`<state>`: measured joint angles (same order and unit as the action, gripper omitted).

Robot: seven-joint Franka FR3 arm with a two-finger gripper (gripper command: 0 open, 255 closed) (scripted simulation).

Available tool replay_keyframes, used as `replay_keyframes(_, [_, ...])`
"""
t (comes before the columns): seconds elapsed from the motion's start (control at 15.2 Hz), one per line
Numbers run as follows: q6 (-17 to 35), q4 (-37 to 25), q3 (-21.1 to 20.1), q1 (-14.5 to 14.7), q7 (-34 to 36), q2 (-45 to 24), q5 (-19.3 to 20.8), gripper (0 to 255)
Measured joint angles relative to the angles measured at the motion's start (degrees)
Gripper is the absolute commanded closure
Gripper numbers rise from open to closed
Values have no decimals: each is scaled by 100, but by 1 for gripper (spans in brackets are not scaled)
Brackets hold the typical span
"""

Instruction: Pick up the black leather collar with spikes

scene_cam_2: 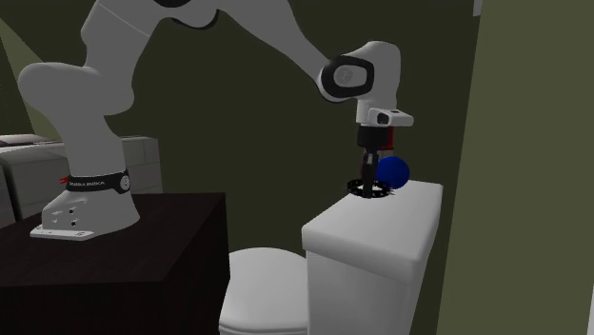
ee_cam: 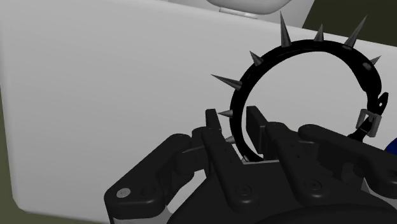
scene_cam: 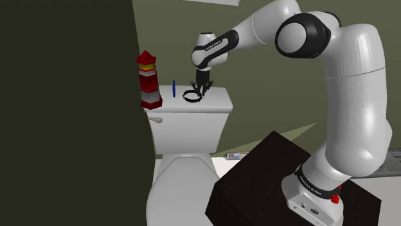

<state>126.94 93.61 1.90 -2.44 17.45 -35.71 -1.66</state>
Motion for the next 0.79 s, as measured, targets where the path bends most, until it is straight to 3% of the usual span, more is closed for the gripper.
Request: replay_keyframes(0.79, [-648,-156,14,3,8,493,20,255])
